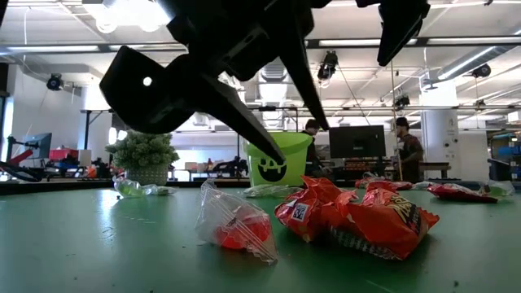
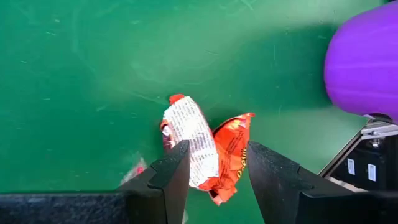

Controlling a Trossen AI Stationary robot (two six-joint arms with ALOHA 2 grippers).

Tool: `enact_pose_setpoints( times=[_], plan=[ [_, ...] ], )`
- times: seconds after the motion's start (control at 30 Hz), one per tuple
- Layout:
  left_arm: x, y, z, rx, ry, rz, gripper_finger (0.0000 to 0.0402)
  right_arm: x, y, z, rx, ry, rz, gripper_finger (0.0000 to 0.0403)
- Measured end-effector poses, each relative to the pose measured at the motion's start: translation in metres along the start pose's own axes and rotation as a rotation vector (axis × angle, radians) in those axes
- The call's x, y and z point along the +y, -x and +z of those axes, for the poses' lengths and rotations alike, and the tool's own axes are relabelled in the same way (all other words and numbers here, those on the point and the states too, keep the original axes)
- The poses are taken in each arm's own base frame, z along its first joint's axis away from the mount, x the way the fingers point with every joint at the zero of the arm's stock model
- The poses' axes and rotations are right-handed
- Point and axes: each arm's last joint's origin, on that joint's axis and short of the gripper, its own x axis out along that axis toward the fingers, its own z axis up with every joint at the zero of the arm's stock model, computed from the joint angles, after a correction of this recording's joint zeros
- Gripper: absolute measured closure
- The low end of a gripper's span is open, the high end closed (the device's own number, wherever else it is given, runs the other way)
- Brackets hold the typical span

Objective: Organize candy in baskets
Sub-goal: Put the orange chocolate bar into the green bucket

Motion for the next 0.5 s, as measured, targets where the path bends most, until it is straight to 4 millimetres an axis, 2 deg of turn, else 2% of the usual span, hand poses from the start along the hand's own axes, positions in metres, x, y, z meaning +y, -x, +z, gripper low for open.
enact_pose_setpoints(
  times=[0.13, 0.3, 0.5],
  plan=[
    [-0.007, -0.005, -0.002, 0.006, -0.021, 0.018, 0.0261, 0.0, 0.0, 0.0, 0.0, 0.001, 0.0, 0.0244],
    [-0.007, -0.017, -0.006, 0.024, -0.049, 0.139, 0.0261, 0.0, 0.0, 0.0, 0.0, 0.012, 0.0, 0.0244],
    [-0.022, -0.022, -0.008, 0.027, -0.092, 0.15, 0.0261, 0.0, 0.0, 0.0, 0.0, 0.037, 0.0, 0.0245]
  ],
)
